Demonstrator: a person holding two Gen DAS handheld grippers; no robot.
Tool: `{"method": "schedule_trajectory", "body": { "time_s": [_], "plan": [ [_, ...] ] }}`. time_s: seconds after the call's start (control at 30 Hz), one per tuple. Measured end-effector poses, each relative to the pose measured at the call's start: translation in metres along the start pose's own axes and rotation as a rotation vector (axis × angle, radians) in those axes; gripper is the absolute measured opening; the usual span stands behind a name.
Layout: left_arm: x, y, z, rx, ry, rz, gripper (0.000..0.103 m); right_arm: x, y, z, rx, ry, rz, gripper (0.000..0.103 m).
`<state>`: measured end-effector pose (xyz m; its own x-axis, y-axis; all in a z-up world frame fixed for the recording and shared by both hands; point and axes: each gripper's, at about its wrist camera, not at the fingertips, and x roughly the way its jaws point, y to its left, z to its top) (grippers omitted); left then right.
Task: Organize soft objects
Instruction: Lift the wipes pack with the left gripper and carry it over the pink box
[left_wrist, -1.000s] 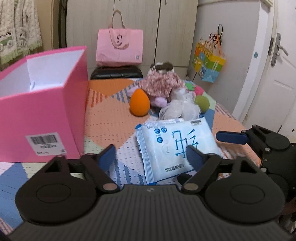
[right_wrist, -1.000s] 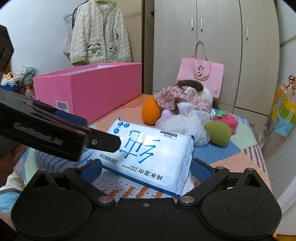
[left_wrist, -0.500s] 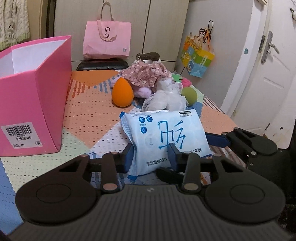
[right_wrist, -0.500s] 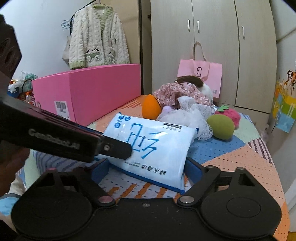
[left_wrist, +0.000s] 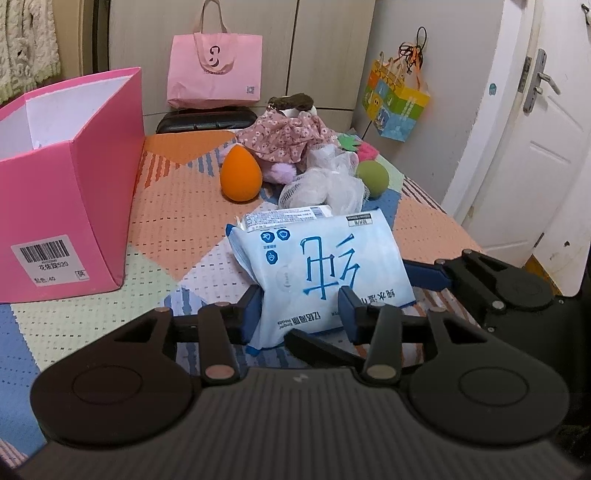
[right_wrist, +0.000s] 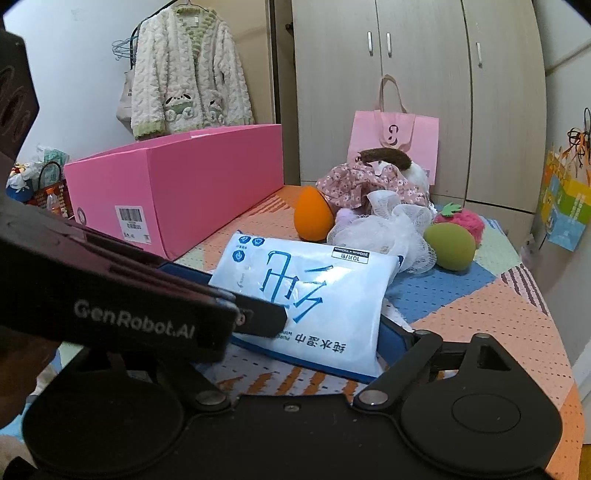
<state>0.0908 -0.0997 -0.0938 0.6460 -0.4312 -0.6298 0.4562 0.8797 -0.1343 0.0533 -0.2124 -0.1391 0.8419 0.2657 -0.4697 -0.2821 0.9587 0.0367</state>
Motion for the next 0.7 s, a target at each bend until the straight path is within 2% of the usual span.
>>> {"method": "schedule_trajectory", "body": {
  "time_s": [0.1,0.2,0.43,0.7],
  "plan": [
    [-0.004,0.004,0.001,-0.031,0.029,-0.03,0.043,-0.003,0.004,0.002,0.012,-0.006,0.002,0.098],
    [-0.008,0.007,0.002,-0.045,0.047,-0.044,0.043,-0.005,0.008,0.004,0.014,0.0,-0.005,0.098],
    [-0.025,0.011,0.002,-0.061,0.049,-0.055,0.043,-0.016,0.019,0.011,0.002,0.004,-0.006,0.098],
    [-0.054,0.017,0.005,-0.069,0.06,-0.095,0.043,-0.034,0.04,0.028,-0.042,0.055,-0.01,0.098]
  ]
}}
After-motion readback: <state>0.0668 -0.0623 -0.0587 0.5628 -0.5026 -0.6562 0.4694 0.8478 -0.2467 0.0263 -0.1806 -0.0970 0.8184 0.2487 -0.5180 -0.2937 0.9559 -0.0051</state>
